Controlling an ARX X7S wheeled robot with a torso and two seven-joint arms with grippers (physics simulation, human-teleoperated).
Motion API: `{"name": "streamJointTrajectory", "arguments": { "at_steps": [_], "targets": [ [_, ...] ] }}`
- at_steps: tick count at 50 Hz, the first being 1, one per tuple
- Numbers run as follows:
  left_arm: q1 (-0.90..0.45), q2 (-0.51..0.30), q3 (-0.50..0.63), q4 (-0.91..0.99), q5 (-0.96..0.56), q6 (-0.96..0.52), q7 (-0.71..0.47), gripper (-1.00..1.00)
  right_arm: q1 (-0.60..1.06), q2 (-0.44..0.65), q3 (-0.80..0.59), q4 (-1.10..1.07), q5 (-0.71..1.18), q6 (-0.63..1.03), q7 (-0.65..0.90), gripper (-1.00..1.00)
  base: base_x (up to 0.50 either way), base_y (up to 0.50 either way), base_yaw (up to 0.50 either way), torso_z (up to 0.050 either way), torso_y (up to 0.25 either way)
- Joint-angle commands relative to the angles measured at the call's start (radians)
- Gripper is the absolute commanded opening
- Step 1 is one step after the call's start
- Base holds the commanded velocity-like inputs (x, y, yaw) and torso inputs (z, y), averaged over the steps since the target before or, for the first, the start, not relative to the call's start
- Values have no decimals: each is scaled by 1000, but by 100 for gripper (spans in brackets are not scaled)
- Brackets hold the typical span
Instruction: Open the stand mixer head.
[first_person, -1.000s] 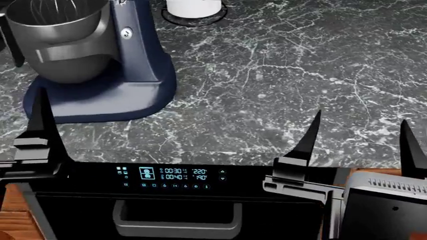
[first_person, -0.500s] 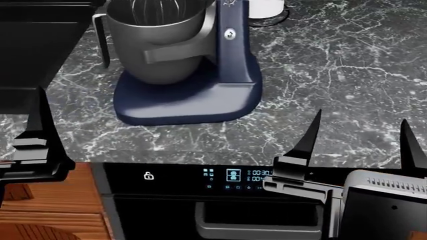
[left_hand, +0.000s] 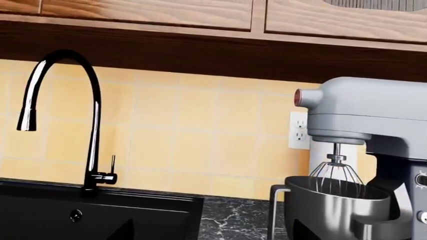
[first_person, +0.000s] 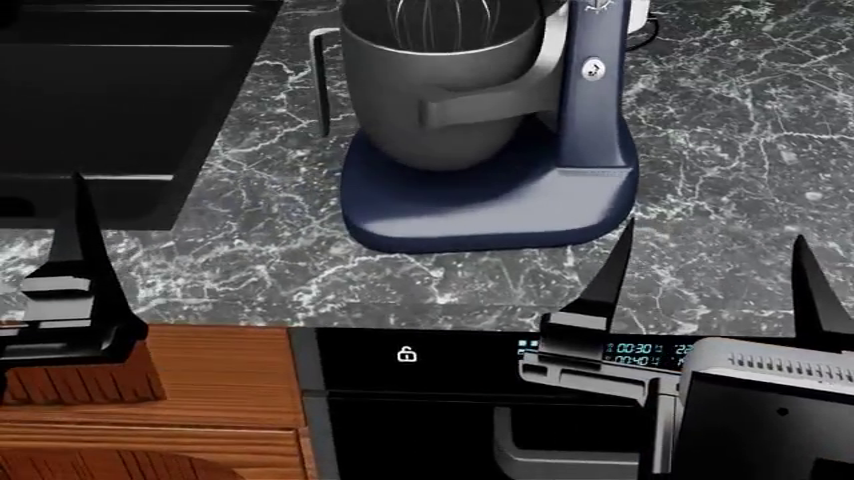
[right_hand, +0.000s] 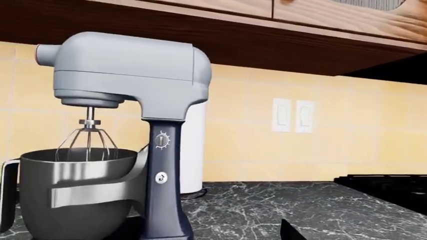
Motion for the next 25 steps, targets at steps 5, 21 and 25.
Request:
{"name": "streamJointTrajectory", "arguments": {
  "at_steps": [5, 21, 25],
  "targets": [
    [5, 6, -10, 9, 13, 20, -3, 100, 0, -7, 20, -1, 13, -20, -26, 100, 217, 0, 0, 0, 0],
    [5, -2, -5, 0, -1, 32, -15, 100, 8, -10, 24, 9, 42, 2, -14, 100, 337, 0, 0, 0, 0],
    [8, -6, -5, 1, -4, 35, -17, 100, 4, -9, 32, 4, 60, -13, -19, 100, 0, 0, 0, 0, 0]
  ]
}}
